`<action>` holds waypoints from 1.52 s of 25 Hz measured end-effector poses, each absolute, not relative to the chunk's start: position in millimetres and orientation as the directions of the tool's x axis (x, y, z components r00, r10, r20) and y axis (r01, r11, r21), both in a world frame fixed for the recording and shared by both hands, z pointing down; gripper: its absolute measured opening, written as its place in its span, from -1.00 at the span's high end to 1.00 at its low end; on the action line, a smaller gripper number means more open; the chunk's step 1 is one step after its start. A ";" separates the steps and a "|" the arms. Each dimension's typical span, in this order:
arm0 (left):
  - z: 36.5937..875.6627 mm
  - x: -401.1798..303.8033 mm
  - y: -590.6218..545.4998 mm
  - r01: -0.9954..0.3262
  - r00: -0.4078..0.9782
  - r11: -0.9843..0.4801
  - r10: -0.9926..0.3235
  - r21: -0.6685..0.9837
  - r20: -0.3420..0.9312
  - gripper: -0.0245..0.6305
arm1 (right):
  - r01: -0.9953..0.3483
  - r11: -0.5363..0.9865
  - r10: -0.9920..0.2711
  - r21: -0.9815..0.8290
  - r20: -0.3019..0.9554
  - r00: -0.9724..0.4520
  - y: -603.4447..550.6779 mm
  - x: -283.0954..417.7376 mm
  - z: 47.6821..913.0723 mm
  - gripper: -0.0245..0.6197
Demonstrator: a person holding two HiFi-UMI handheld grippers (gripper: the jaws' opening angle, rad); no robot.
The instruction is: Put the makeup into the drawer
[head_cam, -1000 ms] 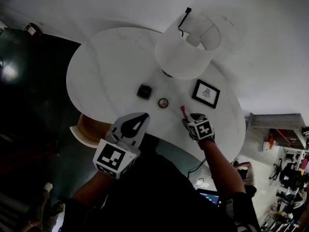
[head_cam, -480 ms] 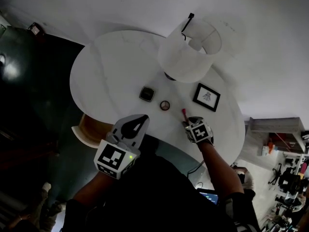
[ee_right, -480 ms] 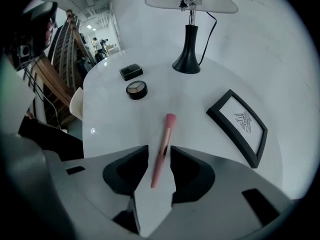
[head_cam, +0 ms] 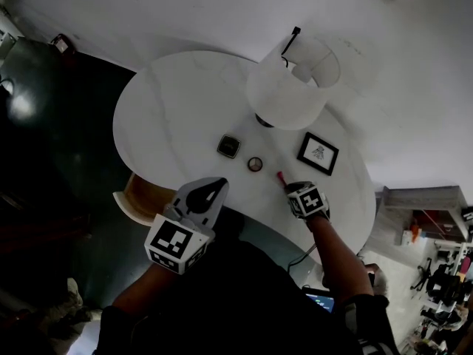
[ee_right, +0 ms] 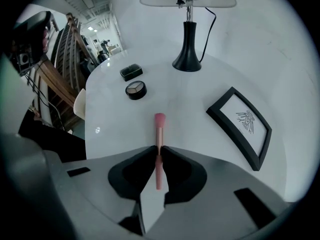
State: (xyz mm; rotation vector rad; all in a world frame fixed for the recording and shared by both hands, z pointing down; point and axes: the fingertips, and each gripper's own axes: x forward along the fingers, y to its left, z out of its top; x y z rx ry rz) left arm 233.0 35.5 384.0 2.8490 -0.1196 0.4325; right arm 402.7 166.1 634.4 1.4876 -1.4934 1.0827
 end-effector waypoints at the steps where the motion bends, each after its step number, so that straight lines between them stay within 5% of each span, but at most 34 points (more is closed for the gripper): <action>1: 383.4 232.9 35.2 -0.122 0.952 -0.964 -0.046 0.238 0.302 0.90 | -0.998 -0.033 -0.345 -0.052 0.938 -0.038 169.5 404.0 636.8 0.77; 25: 372.5 249.0 65.6 -0.131 0.947 -0.971 -0.064 0.198 0.314 0.89 | -0.991 -0.054 -0.494 -0.126 0.865 -0.083 183.2 409.8 590.7 0.78; 38: 371.0 225.0 71.9 -0.238 0.938 -0.954 -0.177 0.182 0.299 0.89 | -0.985 0.127 -0.553 -0.115 0.817 -0.166 158.8 378.8 547.8 0.78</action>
